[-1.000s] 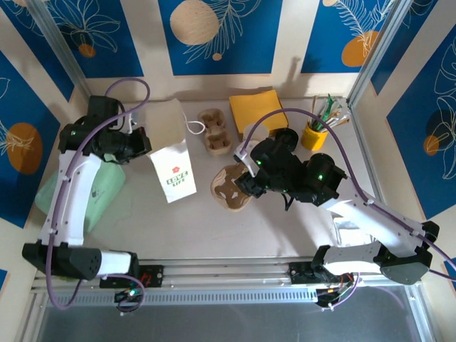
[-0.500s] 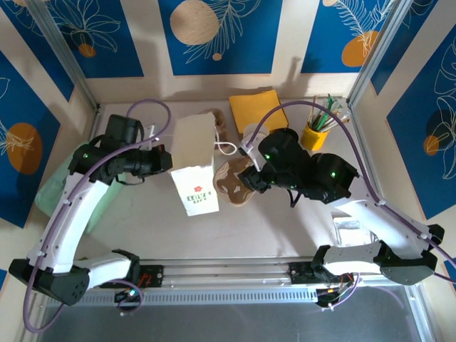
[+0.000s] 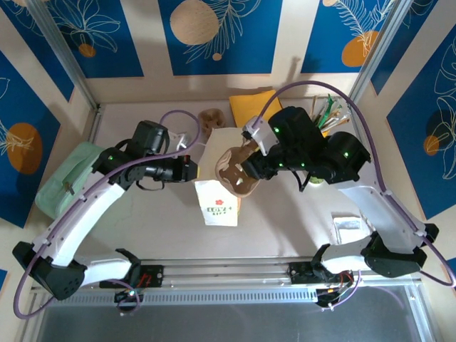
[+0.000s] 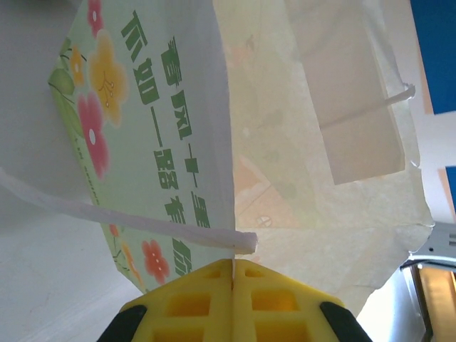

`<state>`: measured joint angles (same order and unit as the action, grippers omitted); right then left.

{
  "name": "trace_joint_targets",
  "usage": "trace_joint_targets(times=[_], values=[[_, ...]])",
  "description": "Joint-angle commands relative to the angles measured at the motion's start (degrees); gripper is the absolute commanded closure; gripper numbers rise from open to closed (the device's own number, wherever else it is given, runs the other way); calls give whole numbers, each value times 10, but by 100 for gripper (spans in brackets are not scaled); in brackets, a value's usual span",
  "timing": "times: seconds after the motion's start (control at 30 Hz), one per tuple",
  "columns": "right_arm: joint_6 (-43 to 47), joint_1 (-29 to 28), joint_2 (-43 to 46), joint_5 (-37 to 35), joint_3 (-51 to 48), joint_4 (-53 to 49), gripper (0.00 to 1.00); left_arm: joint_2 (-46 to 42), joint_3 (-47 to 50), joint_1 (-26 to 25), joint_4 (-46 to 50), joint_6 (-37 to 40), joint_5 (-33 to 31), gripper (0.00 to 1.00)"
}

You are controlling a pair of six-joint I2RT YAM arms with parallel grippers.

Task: Pack the takeout coffee

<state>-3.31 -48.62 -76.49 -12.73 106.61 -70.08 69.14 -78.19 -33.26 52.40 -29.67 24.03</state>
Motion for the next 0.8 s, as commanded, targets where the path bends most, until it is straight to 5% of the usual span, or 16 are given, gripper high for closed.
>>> trace_joint_targets(times=[0.0,0.43,0.77], values=[[20,12,-21,51,37,-39,56,3,5,-16,-29,16,27,100],[77,64,-106,185,134,-80,56,5,28,-23,-55,49,63,100],[118,94,-157,206,136,-78,56,-2,25,-23,-21,85,60,100]])
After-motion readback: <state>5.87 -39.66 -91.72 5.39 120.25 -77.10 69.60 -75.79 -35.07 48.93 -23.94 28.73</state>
